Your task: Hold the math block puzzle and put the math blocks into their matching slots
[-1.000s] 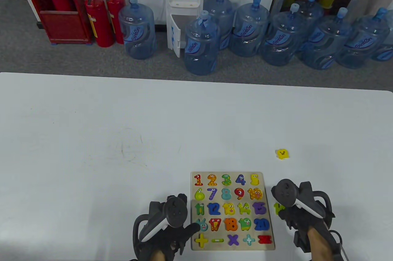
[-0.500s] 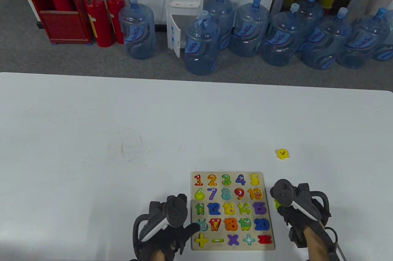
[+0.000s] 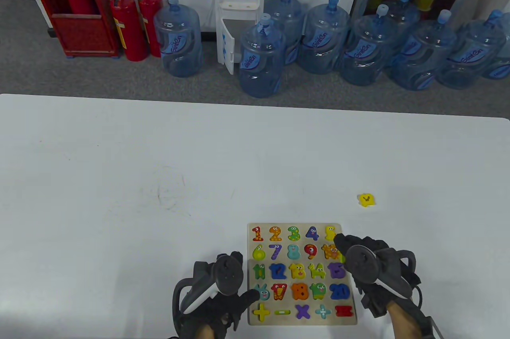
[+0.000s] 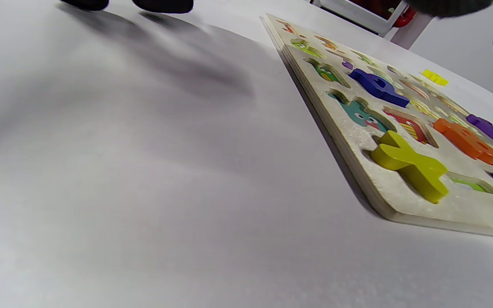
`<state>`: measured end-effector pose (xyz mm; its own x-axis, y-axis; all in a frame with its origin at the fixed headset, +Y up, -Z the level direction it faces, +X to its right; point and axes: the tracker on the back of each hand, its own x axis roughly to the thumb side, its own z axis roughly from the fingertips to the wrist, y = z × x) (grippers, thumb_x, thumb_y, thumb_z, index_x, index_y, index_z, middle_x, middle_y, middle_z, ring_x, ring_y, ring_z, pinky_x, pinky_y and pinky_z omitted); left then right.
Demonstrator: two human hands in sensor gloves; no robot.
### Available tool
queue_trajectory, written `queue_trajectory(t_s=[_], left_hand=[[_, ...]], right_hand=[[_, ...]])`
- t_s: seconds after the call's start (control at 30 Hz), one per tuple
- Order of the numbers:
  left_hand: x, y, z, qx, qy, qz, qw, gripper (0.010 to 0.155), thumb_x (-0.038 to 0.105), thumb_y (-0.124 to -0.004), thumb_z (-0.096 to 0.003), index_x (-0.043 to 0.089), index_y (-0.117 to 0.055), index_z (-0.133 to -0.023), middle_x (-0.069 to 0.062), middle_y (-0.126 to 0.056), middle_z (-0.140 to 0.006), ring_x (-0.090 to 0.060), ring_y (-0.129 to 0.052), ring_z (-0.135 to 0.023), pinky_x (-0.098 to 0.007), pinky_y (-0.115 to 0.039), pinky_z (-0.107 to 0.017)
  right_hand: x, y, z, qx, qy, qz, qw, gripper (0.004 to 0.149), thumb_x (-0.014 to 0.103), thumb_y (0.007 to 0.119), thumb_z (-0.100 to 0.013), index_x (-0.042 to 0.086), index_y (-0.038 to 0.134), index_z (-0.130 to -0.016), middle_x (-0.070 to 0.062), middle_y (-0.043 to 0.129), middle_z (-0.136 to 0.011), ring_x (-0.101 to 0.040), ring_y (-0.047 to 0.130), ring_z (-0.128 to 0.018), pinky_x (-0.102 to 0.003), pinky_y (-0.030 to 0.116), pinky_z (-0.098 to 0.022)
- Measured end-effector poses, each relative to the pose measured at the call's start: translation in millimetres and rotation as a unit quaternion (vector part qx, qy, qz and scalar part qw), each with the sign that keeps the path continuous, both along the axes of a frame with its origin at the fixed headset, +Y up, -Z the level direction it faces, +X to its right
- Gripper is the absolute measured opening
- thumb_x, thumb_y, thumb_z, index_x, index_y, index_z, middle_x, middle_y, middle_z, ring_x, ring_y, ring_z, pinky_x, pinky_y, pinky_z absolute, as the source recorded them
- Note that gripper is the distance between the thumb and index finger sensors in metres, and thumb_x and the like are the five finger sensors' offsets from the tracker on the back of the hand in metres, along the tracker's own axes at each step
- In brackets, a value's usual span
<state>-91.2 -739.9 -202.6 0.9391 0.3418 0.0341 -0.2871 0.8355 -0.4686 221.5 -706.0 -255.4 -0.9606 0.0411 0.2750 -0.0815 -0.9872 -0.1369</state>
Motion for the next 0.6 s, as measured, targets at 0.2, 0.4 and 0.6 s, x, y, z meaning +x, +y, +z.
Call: queue_trajectory(t_s=[0.2, 0.4, 0.6], left_hand=[[0, 0, 0, -0.001, -0.001, 0.000, 1.000, 0.090, 0.065, -0.063, -0.0373, 0.025, -0.023, -0.108, -0.010, -0.025, -0.113, -0.047, -0.040, -0.107, -0.071, -0.049, -0.071], [0, 0, 0, -0.001, -0.001, 0.000, 1.000, 0.090, 0.065, -0.063, -0.0373, 0.025, -0.023, -0.108, -0.010, -0.025, -0.113, -0.047, -0.040, -0.107, -0.071, -0.049, -0.071], [0, 0, 0, 0.000, -0.001, 0.001, 1.000, 0.090, 0.065, -0.063, -0.0373, 0.025, -0.023, -0.108, -0.011, -0.025, -0.113, -0.047, -0.040, -0.107, -0.071, -0.049, -0.071]], right_hand=[[-35, 2, 13, 0.019, 0.054, 0.020, 0.998, 0.060, 0.028, 0.089, -0.024, 0.029, 0.078, -0.083, 0.003, 0.084, -0.084, -0.017, 0.094, -0.061, -0.044, 0.075, -0.060], [-58, -8, 16, 0.009, 0.083, 0.037, 0.996, 0.059, 0.028, 0.089, -0.024, 0.029, 0.079, -0.083, 0.003, 0.084, -0.084, -0.018, 0.094, -0.061, -0.044, 0.075, -0.060], [-65, -25, 12, -0.028, 0.076, 0.099, 0.992, 0.059, 0.029, 0.088, -0.024, 0.029, 0.079, -0.082, 0.002, 0.084, -0.084, -0.018, 0.094, -0.062, -0.045, 0.075, -0.060]])
